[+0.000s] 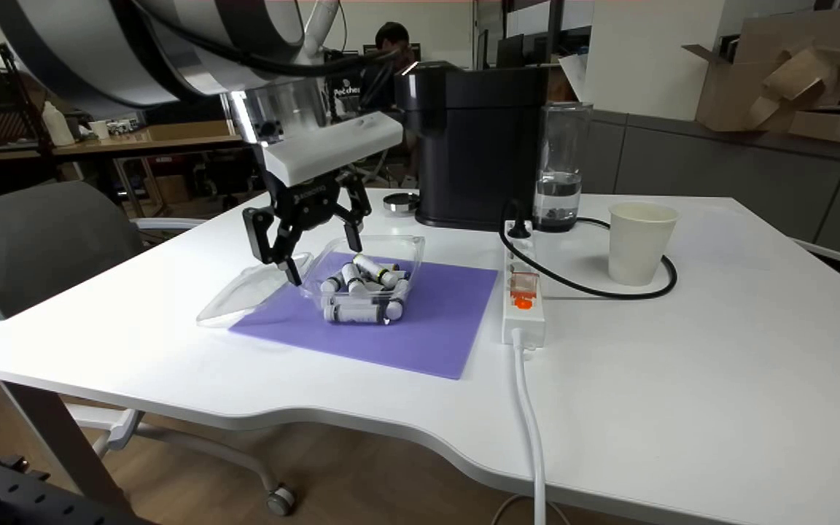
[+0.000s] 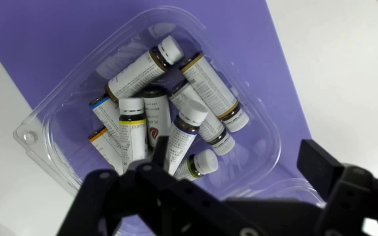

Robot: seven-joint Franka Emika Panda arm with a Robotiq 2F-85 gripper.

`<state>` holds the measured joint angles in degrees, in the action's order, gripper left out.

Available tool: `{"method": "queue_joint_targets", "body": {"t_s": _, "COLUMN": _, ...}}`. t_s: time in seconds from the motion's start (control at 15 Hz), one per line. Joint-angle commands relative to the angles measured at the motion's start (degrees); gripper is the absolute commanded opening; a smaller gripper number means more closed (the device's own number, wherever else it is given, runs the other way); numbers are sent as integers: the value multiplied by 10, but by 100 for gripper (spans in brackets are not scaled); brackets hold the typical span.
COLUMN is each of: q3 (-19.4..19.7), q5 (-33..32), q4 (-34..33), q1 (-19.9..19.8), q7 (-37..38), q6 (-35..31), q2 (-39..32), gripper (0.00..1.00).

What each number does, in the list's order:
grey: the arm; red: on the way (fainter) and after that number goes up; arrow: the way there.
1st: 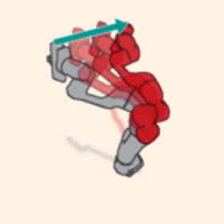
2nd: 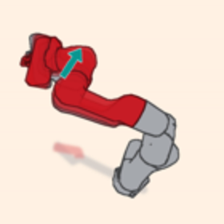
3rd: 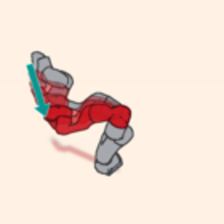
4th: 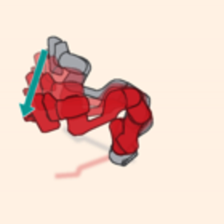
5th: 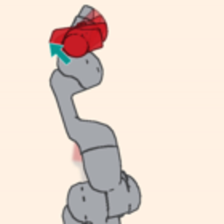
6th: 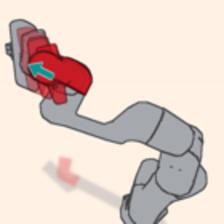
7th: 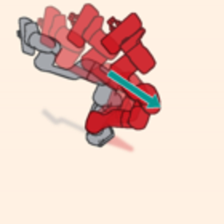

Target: Turn off the switch on the extension cord then close the clear container

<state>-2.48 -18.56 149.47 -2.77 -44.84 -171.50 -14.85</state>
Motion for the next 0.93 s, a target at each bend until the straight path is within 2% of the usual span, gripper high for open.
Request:
{"method": "queue_joint_targets", "body": {"t_s": 0.0, "q3": 74, "q5": -103, "q4": -8, "q1": 75, "q7": 43, "q6": -13, "q2": -2, "gripper": 100}}
{"method": "queue_joint_targets", "body": {"t_s": 0.13, "q3": 129, "q5": -193, "q4": -16, "q1": 136, "q7": 74, "q6": -24, "q2": -6, "gripper": 100}}
{"method": "queue_joint_targets", "body": {"t_s": 0.33, "q3": 173, "q5": -283, "q4": -24, "q1": 202, "q7": 118, "q6": -47, "q2": -17, "gripper": 100}}
{"method": "queue_joint_targets", "body": {"t_s": 0.67, "q3": 179, "q5": -295, "q4": -19, "q1": 257, "q7": 132, "q6": -92, "q2": -51, "gripper": 100}}
{"method": "queue_joint_targets", "body": {"t_s": 0.87, "q3": 179, "q5": -287, "q4": -17, "q1": 272, "q7": 122, "q6": -110, "q2": -73, "gripper": 100}}
